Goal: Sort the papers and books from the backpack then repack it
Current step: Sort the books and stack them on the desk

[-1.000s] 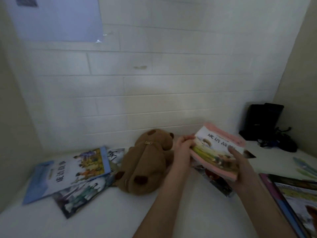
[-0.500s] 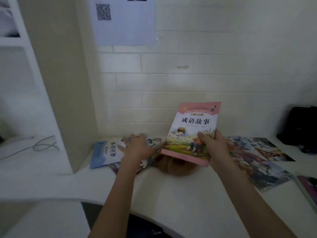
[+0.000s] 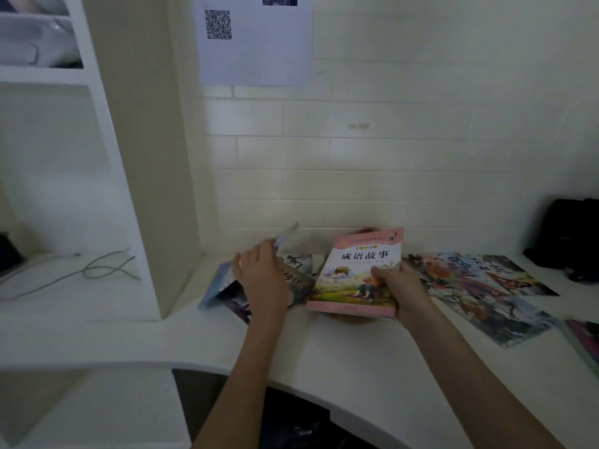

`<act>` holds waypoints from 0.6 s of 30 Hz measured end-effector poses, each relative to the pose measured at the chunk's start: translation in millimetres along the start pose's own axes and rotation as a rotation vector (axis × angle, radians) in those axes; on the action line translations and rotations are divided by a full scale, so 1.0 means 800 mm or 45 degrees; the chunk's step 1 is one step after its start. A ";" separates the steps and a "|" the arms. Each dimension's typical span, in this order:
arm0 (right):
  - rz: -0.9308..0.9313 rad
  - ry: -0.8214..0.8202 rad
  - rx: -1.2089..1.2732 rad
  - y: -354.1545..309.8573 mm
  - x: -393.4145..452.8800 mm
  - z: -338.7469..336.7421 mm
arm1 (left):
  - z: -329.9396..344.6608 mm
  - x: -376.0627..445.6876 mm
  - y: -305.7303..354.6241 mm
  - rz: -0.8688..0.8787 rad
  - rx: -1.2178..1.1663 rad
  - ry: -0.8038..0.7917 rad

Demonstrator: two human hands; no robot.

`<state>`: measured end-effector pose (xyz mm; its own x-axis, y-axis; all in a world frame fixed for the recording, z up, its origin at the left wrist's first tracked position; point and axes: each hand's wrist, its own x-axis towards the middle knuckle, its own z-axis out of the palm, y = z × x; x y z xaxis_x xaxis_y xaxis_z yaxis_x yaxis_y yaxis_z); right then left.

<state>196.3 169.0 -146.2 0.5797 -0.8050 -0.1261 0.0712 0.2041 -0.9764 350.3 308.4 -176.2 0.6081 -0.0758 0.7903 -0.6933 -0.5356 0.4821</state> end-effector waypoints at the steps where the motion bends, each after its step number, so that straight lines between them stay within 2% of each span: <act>1: 0.019 -0.014 0.022 -0.001 -0.001 0.001 | -0.009 0.005 0.012 -0.037 -0.223 0.148; 2: 0.035 -0.031 0.035 -0.002 -0.001 0.002 | -0.018 0.011 0.026 -0.068 -0.483 0.172; 3: 0.069 -0.046 0.037 -0.004 -0.001 0.001 | -0.025 0.014 0.039 -0.100 -0.721 0.105; 5: 0.144 -0.077 0.077 -0.011 -0.003 -0.001 | -0.031 0.020 0.064 -0.099 -0.992 -0.203; 7: 0.158 -0.139 0.231 -0.018 -0.006 -0.009 | -0.026 0.017 0.080 -0.060 -1.138 -0.524; 9: 0.155 -0.229 0.407 -0.019 -0.004 -0.029 | -0.015 0.004 0.088 -0.045 -1.191 -0.766; 11: 0.212 -0.219 0.514 -0.022 -0.003 -0.059 | -0.005 -0.010 0.095 -0.026 -1.204 -0.937; 14: 0.222 -0.224 0.314 -0.030 0.001 -0.098 | 0.008 -0.021 0.102 0.052 -1.129 -1.178; 16: 0.165 -0.195 0.142 -0.034 -0.002 -0.118 | 0.016 -0.020 0.110 0.047 -1.097 -1.219; 18: 0.060 -0.142 0.097 -0.035 0.001 -0.145 | 0.019 -0.018 0.127 -0.095 -1.186 -1.123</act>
<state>100.6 97.5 -139.1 0.6702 -0.7274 -0.1474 0.1004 0.2856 -0.9531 277.0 241.9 -144.2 0.4580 -0.7908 0.4060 -0.4368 0.1976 0.8776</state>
